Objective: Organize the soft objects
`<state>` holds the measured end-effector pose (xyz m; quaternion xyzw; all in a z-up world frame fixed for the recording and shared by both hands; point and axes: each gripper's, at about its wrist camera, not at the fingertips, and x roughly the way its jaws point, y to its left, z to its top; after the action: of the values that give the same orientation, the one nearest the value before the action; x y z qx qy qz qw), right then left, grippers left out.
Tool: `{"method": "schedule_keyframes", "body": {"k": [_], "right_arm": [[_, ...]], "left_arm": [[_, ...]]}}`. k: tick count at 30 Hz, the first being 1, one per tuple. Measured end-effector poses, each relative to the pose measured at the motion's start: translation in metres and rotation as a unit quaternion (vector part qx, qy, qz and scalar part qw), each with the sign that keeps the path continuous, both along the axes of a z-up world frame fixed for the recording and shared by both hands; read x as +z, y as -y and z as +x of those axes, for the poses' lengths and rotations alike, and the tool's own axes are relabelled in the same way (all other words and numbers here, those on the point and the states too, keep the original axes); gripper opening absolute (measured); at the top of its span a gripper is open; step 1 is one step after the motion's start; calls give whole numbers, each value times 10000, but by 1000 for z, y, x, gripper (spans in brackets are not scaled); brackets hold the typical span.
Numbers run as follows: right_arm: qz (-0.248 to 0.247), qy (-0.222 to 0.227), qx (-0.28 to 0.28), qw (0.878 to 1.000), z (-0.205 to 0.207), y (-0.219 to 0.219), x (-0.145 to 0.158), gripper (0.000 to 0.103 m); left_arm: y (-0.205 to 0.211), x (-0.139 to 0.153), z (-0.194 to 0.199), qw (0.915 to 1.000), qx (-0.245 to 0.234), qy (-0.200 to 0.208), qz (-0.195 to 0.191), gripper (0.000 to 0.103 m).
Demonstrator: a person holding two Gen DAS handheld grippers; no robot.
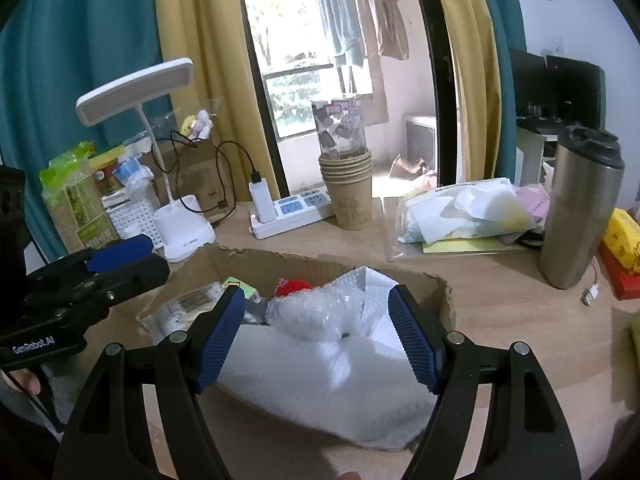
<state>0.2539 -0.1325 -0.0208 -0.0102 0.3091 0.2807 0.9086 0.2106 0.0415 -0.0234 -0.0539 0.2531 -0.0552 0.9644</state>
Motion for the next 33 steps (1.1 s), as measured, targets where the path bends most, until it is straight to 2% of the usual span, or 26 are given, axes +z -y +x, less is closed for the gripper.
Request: {"method": "schedule_keyframes", "body": {"k": [6,28,30,32,33], "right_arm": [[-109,192,-31,9998,-21,6,13,77],[-331,891,-318,9950,-112,33,62,77],[-331,969,-358,9941,-121,35,67,77],[-360,1062,-391,9929,-131,37,71,77],[-378,1099,-399,9924,-134,37,73,77]], "left_arm": [[6,12,-25,9999,-6,165,-30,61],[25,53,-119,9970,31,725,265,62],[28,54,-126,9970,55,732,263,65],[34,55,-135,9969,4,747,250,88],[36,56,-139,9968,-37,763,234,91]]}}
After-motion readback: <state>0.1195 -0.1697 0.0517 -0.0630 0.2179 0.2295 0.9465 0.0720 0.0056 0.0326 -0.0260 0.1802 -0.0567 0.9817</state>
